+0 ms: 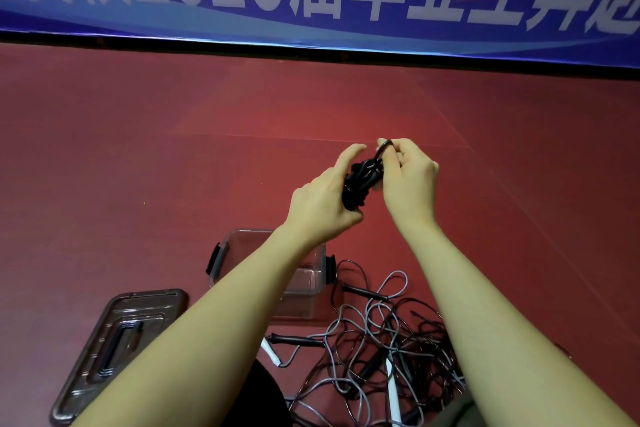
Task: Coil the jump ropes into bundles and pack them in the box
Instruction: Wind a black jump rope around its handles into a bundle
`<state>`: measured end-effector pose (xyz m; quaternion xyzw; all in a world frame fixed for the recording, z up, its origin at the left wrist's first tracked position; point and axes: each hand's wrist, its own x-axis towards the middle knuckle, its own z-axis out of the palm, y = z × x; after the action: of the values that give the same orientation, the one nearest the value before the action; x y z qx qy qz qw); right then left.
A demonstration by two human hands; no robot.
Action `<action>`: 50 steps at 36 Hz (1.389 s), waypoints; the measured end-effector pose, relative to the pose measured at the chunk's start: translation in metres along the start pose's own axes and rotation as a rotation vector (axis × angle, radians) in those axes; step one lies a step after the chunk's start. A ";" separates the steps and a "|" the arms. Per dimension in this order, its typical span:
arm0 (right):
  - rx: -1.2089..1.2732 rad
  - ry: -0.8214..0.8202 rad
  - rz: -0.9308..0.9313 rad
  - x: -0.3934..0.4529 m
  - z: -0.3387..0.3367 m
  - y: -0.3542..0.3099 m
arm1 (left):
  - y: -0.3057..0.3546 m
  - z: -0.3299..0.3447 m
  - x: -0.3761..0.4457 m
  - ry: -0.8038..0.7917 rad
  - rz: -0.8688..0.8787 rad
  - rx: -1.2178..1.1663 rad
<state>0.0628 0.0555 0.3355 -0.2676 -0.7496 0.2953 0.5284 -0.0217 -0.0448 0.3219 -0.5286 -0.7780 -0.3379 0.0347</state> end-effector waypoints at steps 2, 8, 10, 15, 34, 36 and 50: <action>0.049 0.016 0.056 0.003 0.000 0.002 | 0.000 0.002 -0.001 0.021 0.046 0.047; 0.076 0.069 0.199 0.008 0.000 0.006 | 0.002 0.008 -0.002 0.006 0.105 0.075; 0.085 0.065 0.267 0.008 0.001 0.006 | 0.002 0.009 -0.002 0.002 0.103 0.114; 0.219 -0.033 0.464 0.008 0.000 0.007 | 0.004 0.010 -0.005 -0.012 0.064 0.192; 0.563 -0.515 0.536 -0.029 0.036 -0.005 | -0.028 -0.016 -0.045 -0.033 -0.339 -0.020; 0.532 -0.552 0.578 -0.037 0.046 -0.002 | -0.034 -0.016 -0.051 -0.010 -0.360 -0.074; 0.433 -0.905 0.863 -0.167 0.168 0.030 | -0.174 0.022 -0.143 -0.010 -0.795 -0.342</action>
<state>-0.0441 -0.0699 0.1630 -0.2811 -0.6469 0.7079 0.0373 -0.0994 -0.1835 0.1612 -0.1875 -0.8541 -0.4464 -0.1899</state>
